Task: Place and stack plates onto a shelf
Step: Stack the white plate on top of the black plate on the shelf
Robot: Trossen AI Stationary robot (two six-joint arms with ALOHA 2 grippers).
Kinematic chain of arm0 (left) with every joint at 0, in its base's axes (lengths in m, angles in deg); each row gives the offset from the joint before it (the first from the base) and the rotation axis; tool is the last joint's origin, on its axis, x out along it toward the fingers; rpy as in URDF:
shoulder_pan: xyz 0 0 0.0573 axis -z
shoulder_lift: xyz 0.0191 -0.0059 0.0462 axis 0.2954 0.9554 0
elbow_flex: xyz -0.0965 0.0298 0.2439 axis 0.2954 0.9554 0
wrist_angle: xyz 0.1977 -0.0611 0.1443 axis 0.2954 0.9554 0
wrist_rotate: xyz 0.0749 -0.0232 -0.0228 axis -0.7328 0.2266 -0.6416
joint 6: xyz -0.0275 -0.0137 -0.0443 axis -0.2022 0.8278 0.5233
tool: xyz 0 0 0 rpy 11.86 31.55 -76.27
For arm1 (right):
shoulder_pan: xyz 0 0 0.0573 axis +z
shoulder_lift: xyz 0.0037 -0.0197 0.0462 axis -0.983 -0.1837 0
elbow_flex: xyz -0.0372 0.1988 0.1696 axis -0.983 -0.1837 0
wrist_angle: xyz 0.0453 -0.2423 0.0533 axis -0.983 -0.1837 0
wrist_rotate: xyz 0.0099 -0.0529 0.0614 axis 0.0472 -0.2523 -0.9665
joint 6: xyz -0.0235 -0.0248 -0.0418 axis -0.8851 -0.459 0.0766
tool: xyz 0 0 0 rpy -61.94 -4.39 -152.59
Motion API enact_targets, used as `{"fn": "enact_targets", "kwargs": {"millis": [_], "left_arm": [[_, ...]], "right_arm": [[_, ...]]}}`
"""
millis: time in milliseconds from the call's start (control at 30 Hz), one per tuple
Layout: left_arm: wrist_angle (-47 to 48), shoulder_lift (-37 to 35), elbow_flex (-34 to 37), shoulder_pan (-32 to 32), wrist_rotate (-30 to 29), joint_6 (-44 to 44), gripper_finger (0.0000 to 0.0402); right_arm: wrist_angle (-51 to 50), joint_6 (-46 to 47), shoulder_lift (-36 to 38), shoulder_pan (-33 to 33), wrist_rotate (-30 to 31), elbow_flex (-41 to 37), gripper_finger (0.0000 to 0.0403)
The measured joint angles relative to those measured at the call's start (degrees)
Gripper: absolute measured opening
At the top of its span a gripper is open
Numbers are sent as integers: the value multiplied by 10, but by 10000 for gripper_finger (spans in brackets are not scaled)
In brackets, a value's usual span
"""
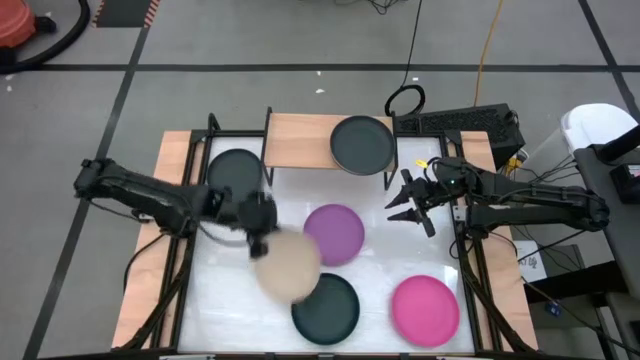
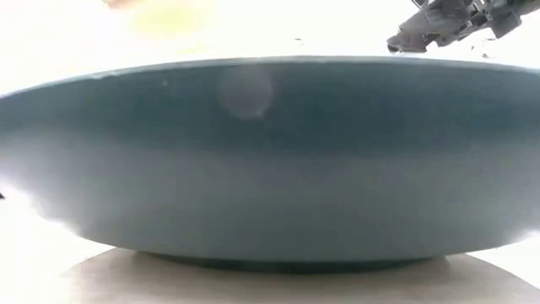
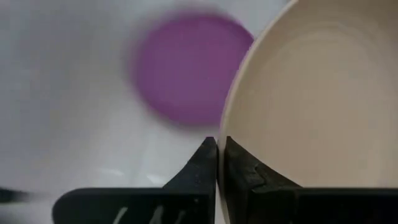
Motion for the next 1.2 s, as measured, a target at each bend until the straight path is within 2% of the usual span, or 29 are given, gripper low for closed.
{"fn": "enact_targets", "kwargs": {"millis": [133,333,533,867,1033,1200], "left_arm": [[-3,-3,-65,-84,-42,-24,9],[-12,48,-172,-207,-45,-86,8],[-19,135,-302,-299,46,-134,8],[-12,329,-496,-391,180,-153,8],[-10,402,-562,-413,210,-148,11],[-7,441,-578,-430,220,-139,19]], "right_arm": [[-21,0,0,0,-1,0,132],[34,-24,20,16,-4,-67,132],[86,-7,64,18,-4,-129,132],[94,4,117,18,-4,-134,132],[93,9,122,18,-5,-134,132],[92,17,122,18,-5,-134,132]]}}
